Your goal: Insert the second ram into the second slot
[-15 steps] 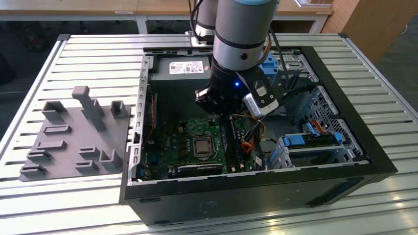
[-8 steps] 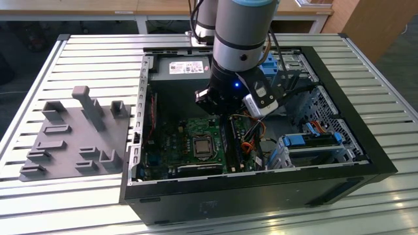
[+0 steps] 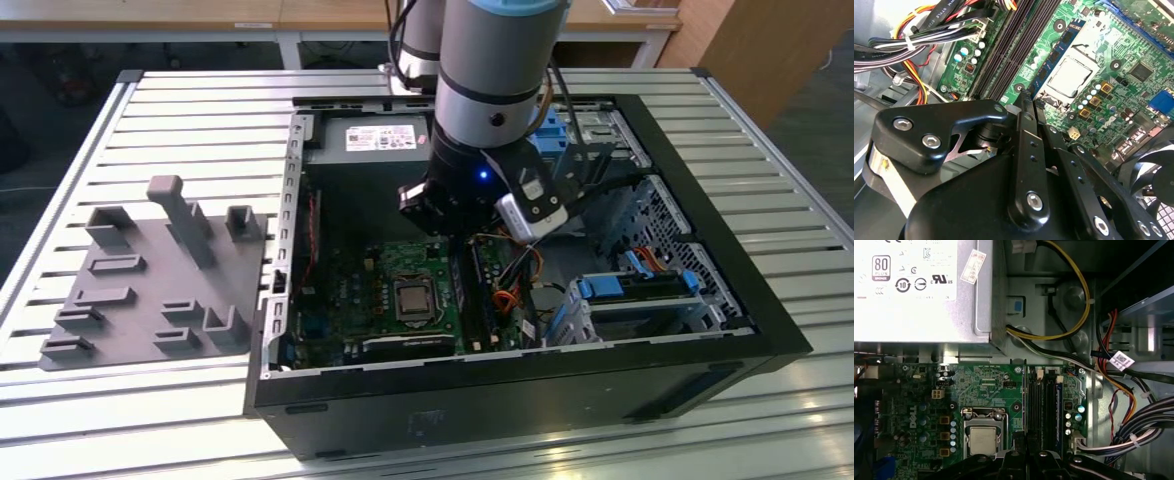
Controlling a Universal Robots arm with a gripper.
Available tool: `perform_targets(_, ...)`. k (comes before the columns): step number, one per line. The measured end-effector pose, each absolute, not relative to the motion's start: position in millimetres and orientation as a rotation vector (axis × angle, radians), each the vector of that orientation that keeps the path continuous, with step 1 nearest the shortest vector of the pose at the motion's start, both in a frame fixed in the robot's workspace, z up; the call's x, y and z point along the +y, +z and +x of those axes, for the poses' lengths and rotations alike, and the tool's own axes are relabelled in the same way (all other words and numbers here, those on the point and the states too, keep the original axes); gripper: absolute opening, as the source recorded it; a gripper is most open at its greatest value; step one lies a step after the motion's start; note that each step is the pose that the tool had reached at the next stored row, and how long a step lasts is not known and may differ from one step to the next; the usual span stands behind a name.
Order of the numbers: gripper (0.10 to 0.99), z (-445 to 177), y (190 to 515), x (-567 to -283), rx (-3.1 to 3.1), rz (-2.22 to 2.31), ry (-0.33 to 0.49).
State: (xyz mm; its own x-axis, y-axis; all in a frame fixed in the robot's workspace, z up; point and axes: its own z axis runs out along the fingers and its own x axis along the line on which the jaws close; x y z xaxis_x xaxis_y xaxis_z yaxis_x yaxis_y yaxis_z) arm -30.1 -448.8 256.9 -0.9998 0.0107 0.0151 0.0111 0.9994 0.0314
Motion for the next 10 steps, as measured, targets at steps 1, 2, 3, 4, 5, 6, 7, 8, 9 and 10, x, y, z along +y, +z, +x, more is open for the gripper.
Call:
perform_targets(1, 0.133, -30.1, 256.8, -448.9, -3.126, -0.017, -0.049)
perform_targets(2, 0.133, -30.1, 256.7, -448.9, -3.126, -0.017, -0.05)
perform_targets(3, 0.133, -30.1, 256.5, -448.9, -3.126, -0.017, -0.05)
perform_targets(4, 0.133, -30.1, 256.3, -448.9, -3.126, -0.017, -0.051)
perform_targets(5, 0.133, -30.1, 256.1, -448.8, -3.126, -0.017, -0.051)
perform_targets(6, 0.133, -30.0, 255.9, -448.9, -3.126, -0.017, -0.052)
perform_targets(7, 0.133, -30.0, 255.6, -449.2, -3.126, -0.017, -0.052)
perform_targets(8, 0.133, -29.9, 255.6, -449.8, -3.126, -0.017, -0.052)
perform_targets(9, 0.133, -30.0, 255.4, -450.3, -3.126, -0.017, -0.052)
perform_targets(10, 0.133, -30.0, 255.3, -450.9, -3.126, -0.017, -0.052)
